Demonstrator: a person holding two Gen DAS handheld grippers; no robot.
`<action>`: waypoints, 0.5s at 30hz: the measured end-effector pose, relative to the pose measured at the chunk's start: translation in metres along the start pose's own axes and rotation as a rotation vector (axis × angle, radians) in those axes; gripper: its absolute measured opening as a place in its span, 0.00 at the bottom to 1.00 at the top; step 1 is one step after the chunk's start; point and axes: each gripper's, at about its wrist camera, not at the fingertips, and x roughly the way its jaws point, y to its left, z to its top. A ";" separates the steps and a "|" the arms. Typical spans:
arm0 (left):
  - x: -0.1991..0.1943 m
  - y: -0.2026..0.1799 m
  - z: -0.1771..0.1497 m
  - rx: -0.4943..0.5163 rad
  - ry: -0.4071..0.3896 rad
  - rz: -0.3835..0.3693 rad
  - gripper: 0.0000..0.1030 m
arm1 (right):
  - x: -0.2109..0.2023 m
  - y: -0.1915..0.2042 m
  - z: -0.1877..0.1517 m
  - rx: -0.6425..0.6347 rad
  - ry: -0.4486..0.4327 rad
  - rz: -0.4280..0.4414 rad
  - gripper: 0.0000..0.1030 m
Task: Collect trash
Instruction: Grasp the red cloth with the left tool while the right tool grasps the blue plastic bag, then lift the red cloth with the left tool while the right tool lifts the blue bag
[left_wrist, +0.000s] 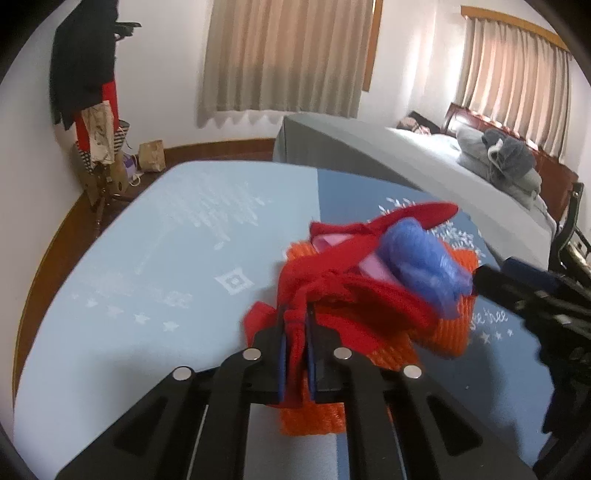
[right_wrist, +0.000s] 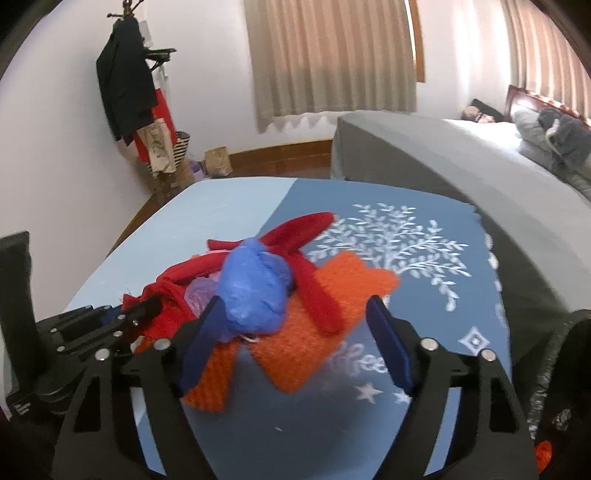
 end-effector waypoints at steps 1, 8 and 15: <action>-0.004 0.004 0.001 -0.010 -0.011 0.005 0.08 | 0.002 0.002 0.000 -0.001 0.003 0.006 0.67; -0.022 0.024 0.003 -0.048 -0.050 0.044 0.08 | 0.026 0.021 0.004 -0.031 0.038 0.016 0.63; -0.027 0.027 0.004 -0.044 -0.063 0.045 0.08 | 0.046 0.022 0.003 -0.019 0.092 0.034 0.47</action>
